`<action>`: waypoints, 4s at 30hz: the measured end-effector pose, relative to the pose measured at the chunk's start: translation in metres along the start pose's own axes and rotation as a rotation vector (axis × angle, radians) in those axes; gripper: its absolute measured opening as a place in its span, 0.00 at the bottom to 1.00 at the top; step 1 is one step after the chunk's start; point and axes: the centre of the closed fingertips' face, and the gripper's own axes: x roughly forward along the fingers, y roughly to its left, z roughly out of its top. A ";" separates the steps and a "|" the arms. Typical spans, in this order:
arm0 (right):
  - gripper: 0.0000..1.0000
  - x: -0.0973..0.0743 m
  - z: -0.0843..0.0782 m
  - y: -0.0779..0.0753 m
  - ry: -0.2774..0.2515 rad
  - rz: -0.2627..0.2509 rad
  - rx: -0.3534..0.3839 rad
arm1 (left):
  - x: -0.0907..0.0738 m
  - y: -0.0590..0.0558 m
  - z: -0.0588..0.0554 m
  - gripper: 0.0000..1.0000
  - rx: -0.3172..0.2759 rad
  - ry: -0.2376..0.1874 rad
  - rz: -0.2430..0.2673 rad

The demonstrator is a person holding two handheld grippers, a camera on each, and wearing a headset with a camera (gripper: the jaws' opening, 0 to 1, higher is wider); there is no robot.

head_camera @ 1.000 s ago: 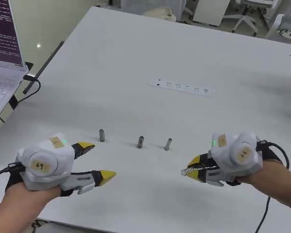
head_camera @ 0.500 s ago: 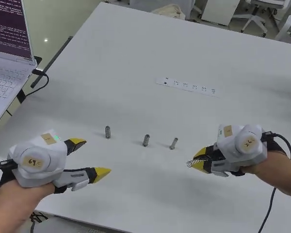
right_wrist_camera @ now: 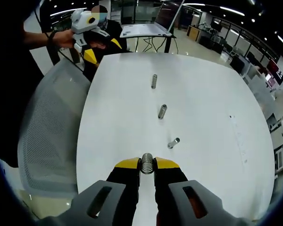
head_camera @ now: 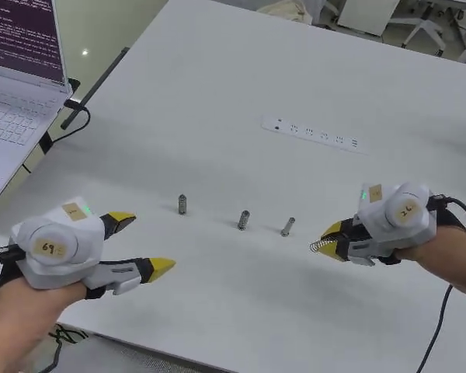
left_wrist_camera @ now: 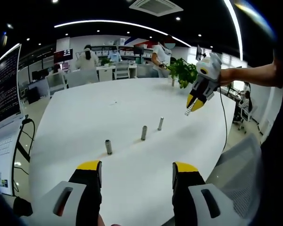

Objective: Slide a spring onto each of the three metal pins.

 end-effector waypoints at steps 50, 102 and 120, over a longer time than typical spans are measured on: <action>0.09 0.056 0.014 -0.057 0.073 0.037 -0.042 | -0.012 0.018 -0.017 0.55 -0.082 0.015 0.055; 0.09 0.113 -0.009 -0.054 0.202 0.125 -0.111 | -0.011 0.021 -0.026 0.54 -0.102 0.044 0.049; 0.25 0.093 -0.012 -0.059 0.185 0.029 -0.065 | -0.011 0.019 -0.021 0.54 -0.095 0.033 0.046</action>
